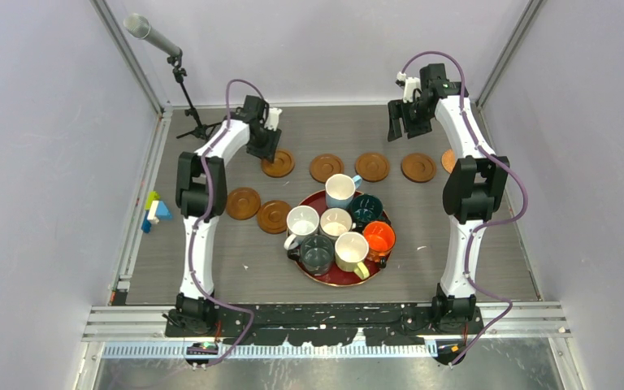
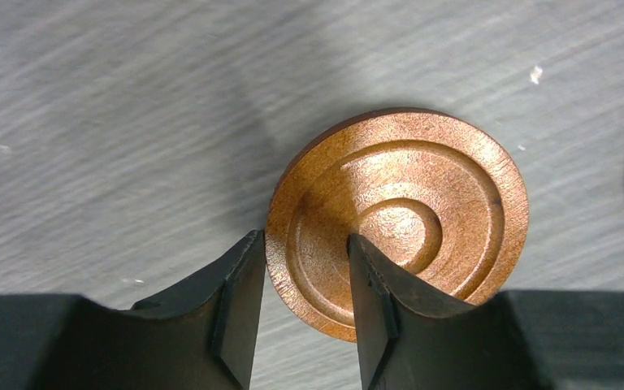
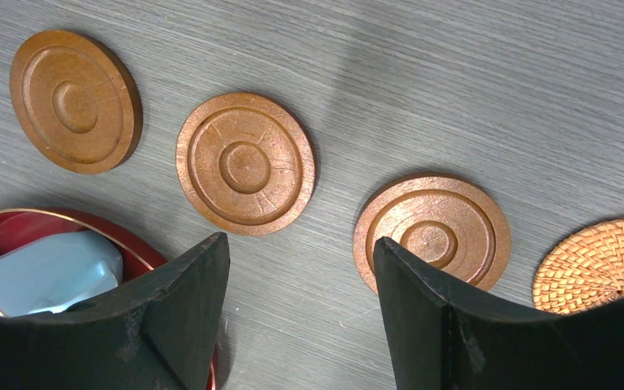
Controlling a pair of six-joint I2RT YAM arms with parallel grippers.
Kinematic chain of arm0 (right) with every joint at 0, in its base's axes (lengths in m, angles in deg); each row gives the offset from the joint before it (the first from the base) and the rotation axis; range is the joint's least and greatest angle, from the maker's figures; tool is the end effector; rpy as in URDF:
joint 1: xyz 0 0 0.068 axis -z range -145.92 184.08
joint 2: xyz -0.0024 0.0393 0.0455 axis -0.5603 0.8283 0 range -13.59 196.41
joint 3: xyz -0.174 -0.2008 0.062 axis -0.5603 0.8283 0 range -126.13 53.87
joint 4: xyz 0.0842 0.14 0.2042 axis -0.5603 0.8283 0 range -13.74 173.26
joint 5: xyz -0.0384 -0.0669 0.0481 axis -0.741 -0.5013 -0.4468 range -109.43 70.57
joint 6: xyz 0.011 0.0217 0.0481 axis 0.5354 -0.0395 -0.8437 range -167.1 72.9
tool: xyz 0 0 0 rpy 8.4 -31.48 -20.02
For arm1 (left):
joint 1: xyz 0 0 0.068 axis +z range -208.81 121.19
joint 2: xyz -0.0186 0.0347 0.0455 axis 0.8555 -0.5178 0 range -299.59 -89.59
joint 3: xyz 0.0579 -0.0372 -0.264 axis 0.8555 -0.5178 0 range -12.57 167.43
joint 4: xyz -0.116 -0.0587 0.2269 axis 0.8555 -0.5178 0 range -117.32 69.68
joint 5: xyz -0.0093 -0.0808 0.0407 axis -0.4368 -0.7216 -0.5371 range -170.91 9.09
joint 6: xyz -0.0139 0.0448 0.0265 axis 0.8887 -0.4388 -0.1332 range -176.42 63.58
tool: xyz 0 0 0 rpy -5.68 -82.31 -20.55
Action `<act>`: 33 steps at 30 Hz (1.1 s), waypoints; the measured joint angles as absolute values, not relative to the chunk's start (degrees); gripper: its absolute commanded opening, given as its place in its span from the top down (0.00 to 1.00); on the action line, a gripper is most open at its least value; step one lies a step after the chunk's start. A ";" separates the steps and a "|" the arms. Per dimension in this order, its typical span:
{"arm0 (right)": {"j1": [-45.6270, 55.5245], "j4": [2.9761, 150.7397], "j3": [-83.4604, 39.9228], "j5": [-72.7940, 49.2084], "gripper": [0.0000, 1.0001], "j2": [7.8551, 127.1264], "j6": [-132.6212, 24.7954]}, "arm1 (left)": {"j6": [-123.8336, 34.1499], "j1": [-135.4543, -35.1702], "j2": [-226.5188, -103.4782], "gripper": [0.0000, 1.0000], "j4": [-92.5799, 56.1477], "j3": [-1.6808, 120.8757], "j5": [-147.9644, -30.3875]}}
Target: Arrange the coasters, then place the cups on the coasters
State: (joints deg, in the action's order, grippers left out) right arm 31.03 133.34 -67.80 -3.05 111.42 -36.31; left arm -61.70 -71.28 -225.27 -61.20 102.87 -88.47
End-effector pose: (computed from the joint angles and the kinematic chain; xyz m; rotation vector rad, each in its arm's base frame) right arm 0.4718 0.0351 0.2813 -0.4097 2.5597 0.3260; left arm 0.4993 -0.1151 0.1739 0.4512 2.6000 -0.2164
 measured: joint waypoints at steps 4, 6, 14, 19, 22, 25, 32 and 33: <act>31.03 133.34 -67.80 -3.03 0.30 111.42 -36.31 | -61.57 -73.40 -223.02 0.58 -60.77 99.17 -88.55; 31.03 133.32 -67.80 -3.01 0.30 111.42 -36.29 | -61.42 -74.28 -221.86 0.59 -60.44 97.25 -88.64; 31.03 133.32 -67.80 -2.99 0.30 111.42 -36.31 | -61.18 -76.29 -219.91 0.59 -59.72 93.97 -88.64; 31.03 133.32 -67.80 -2.88 0.30 111.42 -36.29 | -60.93 -76.33 -219.85 0.42 -59.85 93.80 -88.73; 31.03 133.32 -67.80 -2.79 0.30 111.42 -36.29 | -60.80 -76.37 -219.35 0.36 -60.22 93.23 -89.01; 31.03 133.32 -67.80 -2.61 0.30 111.42 -36.31 | -60.80 -76.35 -218.01 0.32 -61.38 91.81 -89.10; 31.03 133.32 -67.80 -1.74 0.30 111.42 -36.31 | -62.09 -74.89 -209.12 0.25 -63.41 86.60 -90.21; 31.03 133.32 -67.80 -1.65 0.30 111.42 -36.31 | -62.75 -74.28 -207.15 0.25 -63.48 85.12 -90.48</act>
State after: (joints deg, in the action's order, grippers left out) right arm 31.03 133.32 -67.80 -1.65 111.42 -36.31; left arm -62.75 -74.28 -207.15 -63.48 85.12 -90.48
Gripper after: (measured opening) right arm 0.700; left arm 0.742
